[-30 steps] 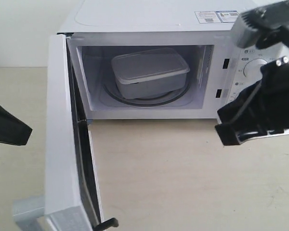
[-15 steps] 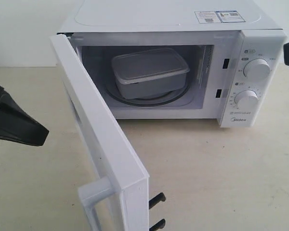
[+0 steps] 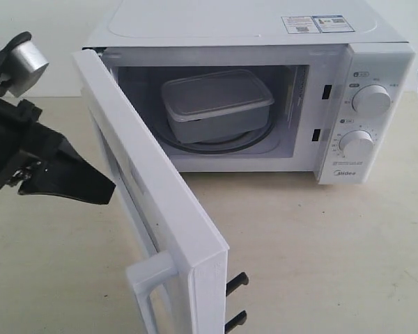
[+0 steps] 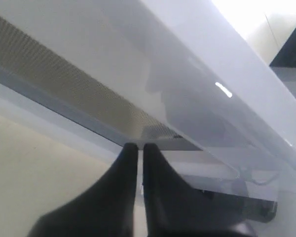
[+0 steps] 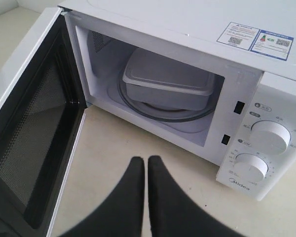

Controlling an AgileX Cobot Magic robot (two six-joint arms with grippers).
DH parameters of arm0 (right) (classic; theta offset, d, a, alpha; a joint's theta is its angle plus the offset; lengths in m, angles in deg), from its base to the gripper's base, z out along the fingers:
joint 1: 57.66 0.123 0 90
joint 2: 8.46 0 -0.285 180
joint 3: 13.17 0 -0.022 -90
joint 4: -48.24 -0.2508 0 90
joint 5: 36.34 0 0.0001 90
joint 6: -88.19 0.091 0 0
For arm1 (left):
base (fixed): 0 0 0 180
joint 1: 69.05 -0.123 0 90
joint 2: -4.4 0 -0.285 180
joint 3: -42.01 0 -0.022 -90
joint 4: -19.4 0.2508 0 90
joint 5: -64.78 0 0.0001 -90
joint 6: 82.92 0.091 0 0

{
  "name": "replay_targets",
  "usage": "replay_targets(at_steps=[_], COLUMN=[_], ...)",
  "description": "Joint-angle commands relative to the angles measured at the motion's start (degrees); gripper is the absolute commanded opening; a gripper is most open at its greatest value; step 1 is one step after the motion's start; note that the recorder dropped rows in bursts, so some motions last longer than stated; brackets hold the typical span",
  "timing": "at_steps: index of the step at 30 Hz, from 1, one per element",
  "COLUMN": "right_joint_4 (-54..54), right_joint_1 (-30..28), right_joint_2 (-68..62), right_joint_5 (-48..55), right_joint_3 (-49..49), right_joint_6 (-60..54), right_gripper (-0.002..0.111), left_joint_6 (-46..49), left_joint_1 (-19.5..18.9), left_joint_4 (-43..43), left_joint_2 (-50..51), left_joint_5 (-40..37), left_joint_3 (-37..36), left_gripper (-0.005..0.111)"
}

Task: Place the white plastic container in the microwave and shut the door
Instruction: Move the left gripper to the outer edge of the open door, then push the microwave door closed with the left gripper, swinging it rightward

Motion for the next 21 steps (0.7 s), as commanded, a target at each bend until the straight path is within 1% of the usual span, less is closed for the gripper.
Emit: replay_targets(at_steps=[1, 6, 13, 21], right_joint_4=[-0.58, -1.04, -1.27, -1.27], right_joint_1=[-0.2, -0.2, -0.2, -0.2], right_joint_2=[0.16, 0.16, 0.16, 0.16], right_joint_5=[0.12, -0.1, 0.05, 0.05], right_joint_3=[-0.49, -0.49, -0.49, -0.49], right_joint_6=[0.05, 0.05, 0.05, 0.05], right_gripper=[0.0, 0.0, 0.0, 0.0], left_joint_6=[2.63, 4.54, 4.83, 5.98], left_joint_1=[1.48, 1.48, 1.48, 1.48], left_joint_4=[-1.91, -2.88, -3.84, -5.89], left_joint_2=[1.97, 4.15, 6.83, 9.28], left_joint_5=[3.1, 4.04, 4.04, 4.64], left_joint_3=[0.11, 2.15, 6.42, 9.45], left_gripper=[0.004, 0.004, 0.004, 0.004])
